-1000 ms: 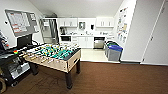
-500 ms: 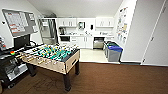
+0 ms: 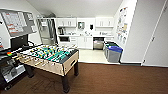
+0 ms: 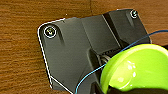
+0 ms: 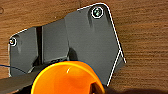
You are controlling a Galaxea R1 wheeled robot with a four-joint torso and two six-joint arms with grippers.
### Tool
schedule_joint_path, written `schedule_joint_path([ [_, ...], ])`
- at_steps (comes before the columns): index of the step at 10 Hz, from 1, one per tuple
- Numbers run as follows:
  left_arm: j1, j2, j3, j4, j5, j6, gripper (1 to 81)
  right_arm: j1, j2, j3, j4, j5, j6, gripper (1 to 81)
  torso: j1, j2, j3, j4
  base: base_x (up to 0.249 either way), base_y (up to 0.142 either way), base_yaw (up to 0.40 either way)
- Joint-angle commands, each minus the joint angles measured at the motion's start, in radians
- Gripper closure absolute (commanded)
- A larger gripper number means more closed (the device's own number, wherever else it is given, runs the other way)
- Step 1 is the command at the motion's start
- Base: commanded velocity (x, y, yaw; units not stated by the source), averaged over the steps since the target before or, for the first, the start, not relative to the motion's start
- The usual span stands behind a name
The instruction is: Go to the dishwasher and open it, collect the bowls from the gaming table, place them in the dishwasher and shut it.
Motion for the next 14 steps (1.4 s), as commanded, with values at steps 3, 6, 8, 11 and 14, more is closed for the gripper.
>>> schedule_joint_path([
  [3, -0.047, -0.022, 0.004, 0.012, 0.038, 0.005, 81.1, 0.053, -0.007, -0.002, -0.010, -0.047, -0.001, 81.1, 0.000, 0.000, 0.000, 0.000, 0.096, -0.020, 0.000],
  [6, -0.047, -0.022, 0.004, 0.012, 0.038, 0.005, 81.1, 0.053, -0.007, -0.002, -0.010, -0.047, -0.002, 81.1, 0.000, 0.000, 0.000, 0.000, 0.096, 0.000, 0.000],
  [8, -0.047, -0.022, 0.004, 0.012, 0.038, 0.005, 81.1, 0.052, -0.007, -0.002, -0.010, -0.047, -0.002, 81.1, 0.000, 0.000, 0.000, 0.000, 0.096, 0.000, 0.000],
  [11, -0.047, -0.022, 0.004, 0.012, 0.038, 0.005, 81.1, 0.052, -0.006, -0.008, -0.010, -0.047, -0.001, 81.1, 0.000, 0.000, 0.000, 0.000, 0.096, 0.000, 0.000],
  [14, -0.044, -0.020, 0.004, 0.012, 0.037, 0.005, 81.1, 0.054, -0.006, -0.008, -0.010, -0.047, -0.001, 81.1, 0.000, 0.000, 0.000, 0.000, 0.096, 0.000, 0.000],
])
